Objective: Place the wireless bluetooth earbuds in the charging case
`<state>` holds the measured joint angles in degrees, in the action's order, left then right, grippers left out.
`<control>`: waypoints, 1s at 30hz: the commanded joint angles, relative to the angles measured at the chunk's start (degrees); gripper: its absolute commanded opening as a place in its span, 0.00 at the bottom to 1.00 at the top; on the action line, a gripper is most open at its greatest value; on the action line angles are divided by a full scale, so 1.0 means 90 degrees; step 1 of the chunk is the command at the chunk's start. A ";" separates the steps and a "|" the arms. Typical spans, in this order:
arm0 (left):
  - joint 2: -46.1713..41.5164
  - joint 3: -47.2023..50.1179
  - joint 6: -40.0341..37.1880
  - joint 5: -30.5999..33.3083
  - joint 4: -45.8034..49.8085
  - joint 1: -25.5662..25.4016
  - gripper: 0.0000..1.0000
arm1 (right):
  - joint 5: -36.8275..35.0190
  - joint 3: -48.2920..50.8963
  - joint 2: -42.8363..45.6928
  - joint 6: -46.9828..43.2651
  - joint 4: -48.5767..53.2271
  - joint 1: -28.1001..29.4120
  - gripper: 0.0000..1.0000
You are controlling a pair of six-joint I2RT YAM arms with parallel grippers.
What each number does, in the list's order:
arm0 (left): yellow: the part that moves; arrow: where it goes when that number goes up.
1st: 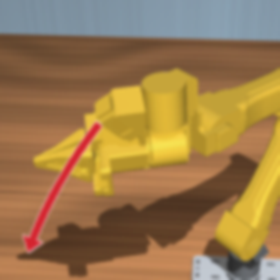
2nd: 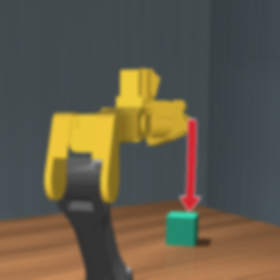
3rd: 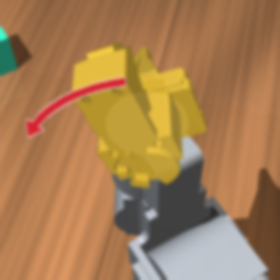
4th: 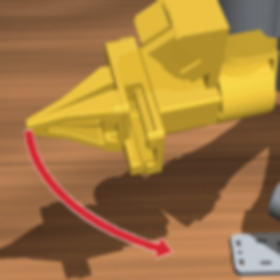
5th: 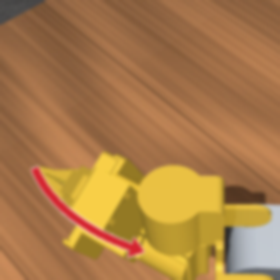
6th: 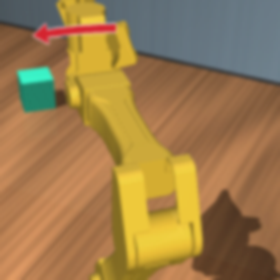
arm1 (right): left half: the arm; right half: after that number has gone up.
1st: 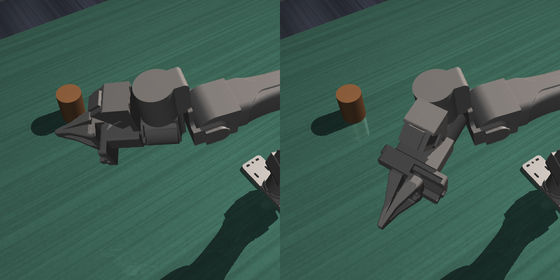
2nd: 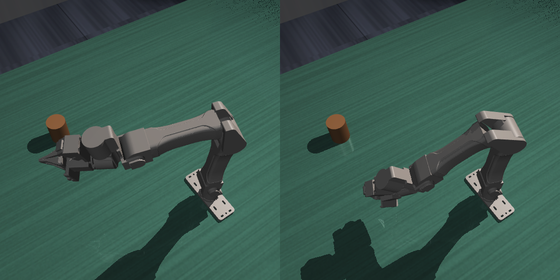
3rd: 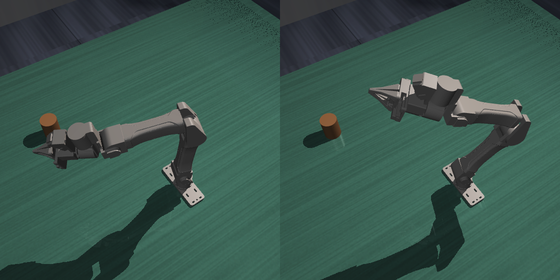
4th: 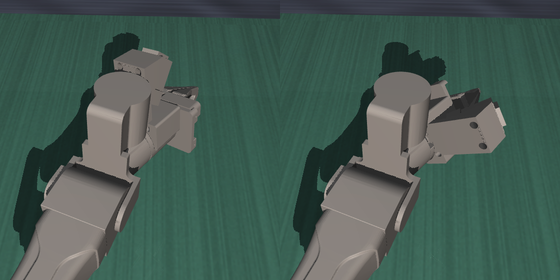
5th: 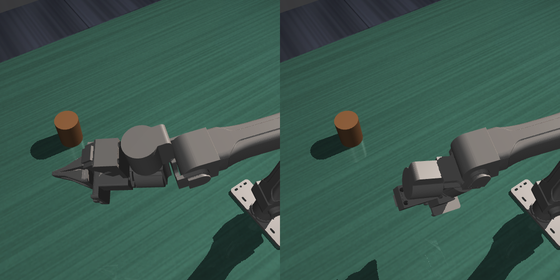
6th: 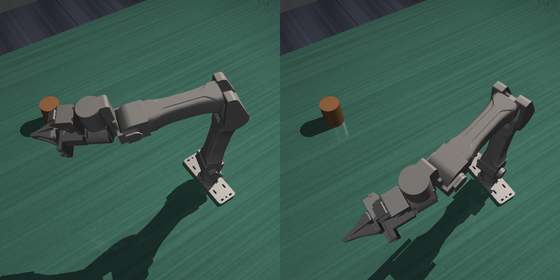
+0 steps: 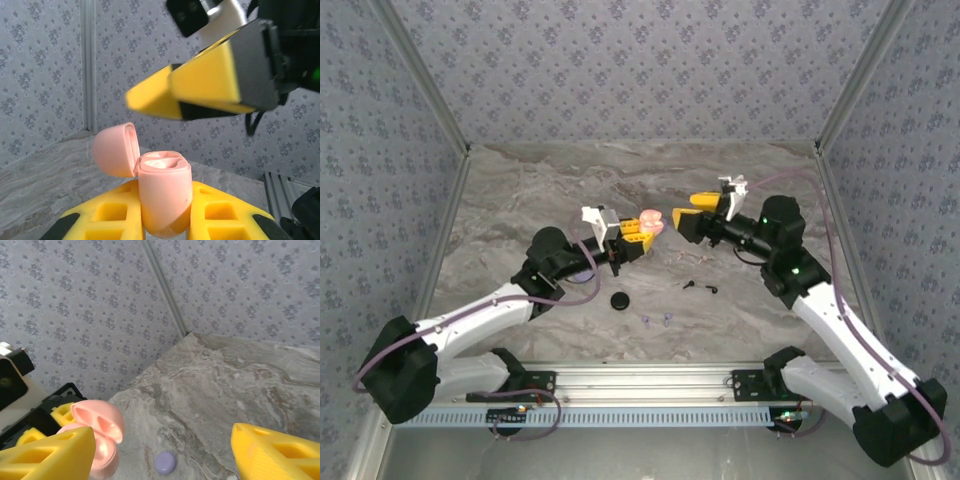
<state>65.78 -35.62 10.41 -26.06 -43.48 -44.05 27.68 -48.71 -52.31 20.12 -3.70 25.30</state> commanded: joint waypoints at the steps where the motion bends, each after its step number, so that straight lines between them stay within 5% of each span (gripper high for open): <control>1: -0.0350 0.0110 -0.0159 0.0208 -0.0099 -0.0052 0.00 | -0.0774 -0.0206 0.0366 0.0004 0.1424 -0.0110 0.74; 8: -0.0965 0.0382 -0.0291 0.0410 0.0205 -0.0056 0.00 | -0.2503 0.0019 -0.0193 0.0187 0.3522 -0.0371 0.68; 30: -0.1276 0.0442 -0.0317 0.0591 0.0574 -0.0050 0.00 | -0.3152 -0.0504 -0.4016 0.0869 0.2841 -0.0403 0.54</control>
<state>55.20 -31.66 8.36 -21.34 -37.78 -44.05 0.60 -50.63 -86.43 26.15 23.18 21.19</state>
